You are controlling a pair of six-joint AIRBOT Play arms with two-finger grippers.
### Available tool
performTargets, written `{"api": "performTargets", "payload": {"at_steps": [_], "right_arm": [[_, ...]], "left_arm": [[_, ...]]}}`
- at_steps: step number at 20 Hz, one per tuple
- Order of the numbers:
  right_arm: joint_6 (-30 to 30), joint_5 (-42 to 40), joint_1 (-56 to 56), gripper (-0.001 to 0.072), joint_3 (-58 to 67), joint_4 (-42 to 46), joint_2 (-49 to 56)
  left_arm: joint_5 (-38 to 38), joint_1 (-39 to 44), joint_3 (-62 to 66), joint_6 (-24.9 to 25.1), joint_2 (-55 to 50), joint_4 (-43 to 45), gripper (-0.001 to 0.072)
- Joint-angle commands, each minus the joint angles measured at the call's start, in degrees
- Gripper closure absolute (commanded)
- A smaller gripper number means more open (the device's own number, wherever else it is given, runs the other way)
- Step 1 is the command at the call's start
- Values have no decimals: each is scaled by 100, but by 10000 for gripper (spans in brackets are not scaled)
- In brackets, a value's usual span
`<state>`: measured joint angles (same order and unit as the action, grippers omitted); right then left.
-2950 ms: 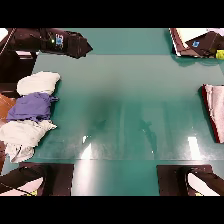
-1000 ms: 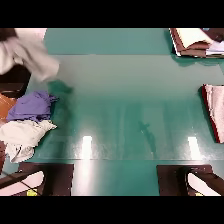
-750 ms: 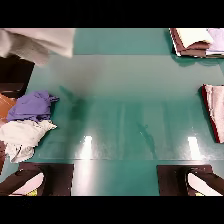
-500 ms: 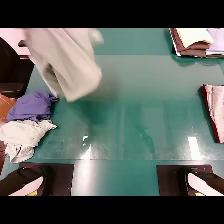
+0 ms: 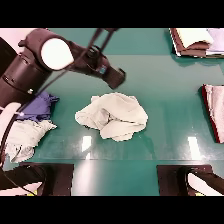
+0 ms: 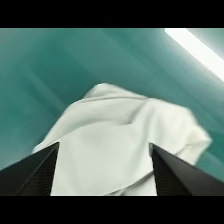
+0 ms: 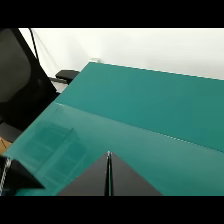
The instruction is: Fold the shirts.
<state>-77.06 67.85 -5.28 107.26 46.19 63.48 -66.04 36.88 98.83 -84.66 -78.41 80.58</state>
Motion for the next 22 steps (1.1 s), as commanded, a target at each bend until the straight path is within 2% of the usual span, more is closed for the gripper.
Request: {"api": "performTargets", "payload": {"at_steps": [1,4,6,7,10,13,17,19,20,22], "right_arm": [[0,85,0,694,13,0,-9],[0,68,0,694,7,2,-7],[0,68,0,694,7,2,-2],[0,70,0,694,7,0,4],[0,72,0,694,7,0,24],[0,92,0,694,7,-2,22],[0,234,0,694,7,0,22],[-4,389,0,694,-11,-2,22],[-26,448,2,694,-76,-4,15],[-369,597,63,694,-382,0,0]], "left_arm": [[-870,-1045,-210,-212,-57,343,61],[-1110,-2046,-1174,-195,-33,170,60],[-905,-2487,-1978,-94,-37,-286,60],[-721,-2627,-2380,131,-52,-612,60],[-48,-2697,-3351,566,-52,-1152,60],[647,-2699,-3788,549,-173,-1298,59],[516,-2649,-3805,785,-597,-2017,60],[511,-2546,-3807,822,-702,-2074,62],[533,-2509,-3805,817,-706,-2070,116],[555,-2529,-3718,817,-704,-2081,688]]}}
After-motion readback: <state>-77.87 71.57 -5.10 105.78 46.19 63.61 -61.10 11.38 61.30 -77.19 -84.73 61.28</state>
